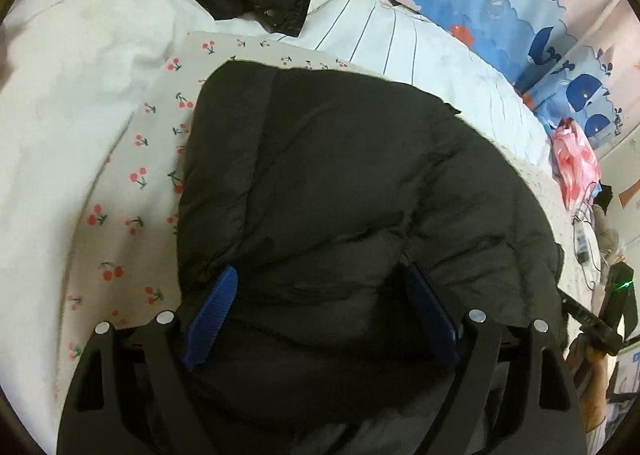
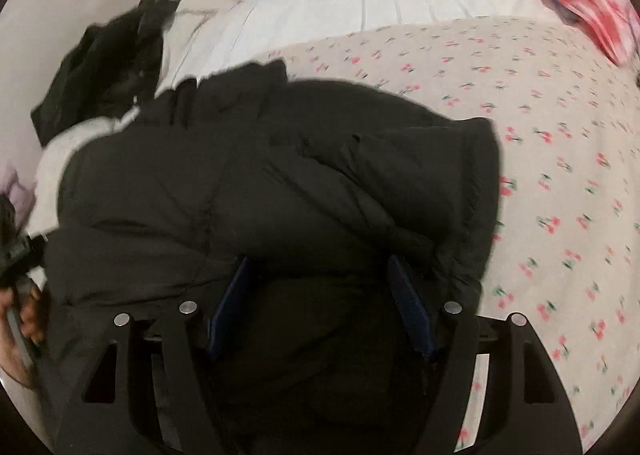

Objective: Fold large clothes

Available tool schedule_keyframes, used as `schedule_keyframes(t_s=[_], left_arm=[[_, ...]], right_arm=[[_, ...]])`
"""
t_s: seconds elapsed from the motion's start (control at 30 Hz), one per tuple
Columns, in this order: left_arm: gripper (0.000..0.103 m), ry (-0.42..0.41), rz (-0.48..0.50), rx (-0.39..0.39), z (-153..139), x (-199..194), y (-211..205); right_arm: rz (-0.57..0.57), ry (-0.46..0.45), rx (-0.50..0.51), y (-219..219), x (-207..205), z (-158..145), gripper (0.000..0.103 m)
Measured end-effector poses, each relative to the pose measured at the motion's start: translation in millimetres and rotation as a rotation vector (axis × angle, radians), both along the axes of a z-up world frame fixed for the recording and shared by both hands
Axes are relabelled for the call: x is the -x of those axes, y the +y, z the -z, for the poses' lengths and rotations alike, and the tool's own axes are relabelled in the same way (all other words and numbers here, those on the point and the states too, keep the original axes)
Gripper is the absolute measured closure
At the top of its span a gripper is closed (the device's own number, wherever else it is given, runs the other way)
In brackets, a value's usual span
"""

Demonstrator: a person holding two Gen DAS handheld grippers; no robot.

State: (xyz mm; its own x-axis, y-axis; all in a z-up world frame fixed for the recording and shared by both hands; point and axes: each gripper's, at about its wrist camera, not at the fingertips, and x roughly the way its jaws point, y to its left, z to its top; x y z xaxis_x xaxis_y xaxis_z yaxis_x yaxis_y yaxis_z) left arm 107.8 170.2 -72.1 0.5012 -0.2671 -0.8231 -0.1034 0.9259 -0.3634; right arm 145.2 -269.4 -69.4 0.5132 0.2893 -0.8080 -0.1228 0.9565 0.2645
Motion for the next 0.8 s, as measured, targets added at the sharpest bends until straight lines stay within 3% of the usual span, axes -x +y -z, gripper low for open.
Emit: schedule_keyframes(t_s=[0.1,0.13,0.17,0.23,0.4,0.5,0.63,0.8], left_arm=[[0.021,-0.038,-0.007,0.038,-30,18,23],[0.021,-0.071,-0.017,0.038,-44,32,35],[0.019,-0.097,-0.024,0.043,-55,49,48],[0.011,-0.112,-0.026,0.064,-63,82,67],[0.011,0.014,0.040,0.062,-44,165,94],[0.011,0.043,0.092,0.070,-43,205,95],[0.011,0.082,0.121,0.017,-38,257,93],[0.011,0.177,0.146,0.049,-15,296,92]], right_arm=[[-0.014,-0.026,-0.075,-26,45,-34,0.031],[-0.018,-0.007,-0.108,-38,64,-41,0.020],[-0.022,0.014,-0.128,-46,79,-44,0.016],[-0.042,0.061,-0.165,-63,114,-45,0.014],[-0.051,0.226,-0.320,-89,196,-24,0.014],[-0.085,0.289,-0.397,-83,226,-17,0.014],[-0.148,0.384,-0.400,-46,253,-6,0.014],[-0.223,0.440,-0.427,-7,286,8,0.014]])
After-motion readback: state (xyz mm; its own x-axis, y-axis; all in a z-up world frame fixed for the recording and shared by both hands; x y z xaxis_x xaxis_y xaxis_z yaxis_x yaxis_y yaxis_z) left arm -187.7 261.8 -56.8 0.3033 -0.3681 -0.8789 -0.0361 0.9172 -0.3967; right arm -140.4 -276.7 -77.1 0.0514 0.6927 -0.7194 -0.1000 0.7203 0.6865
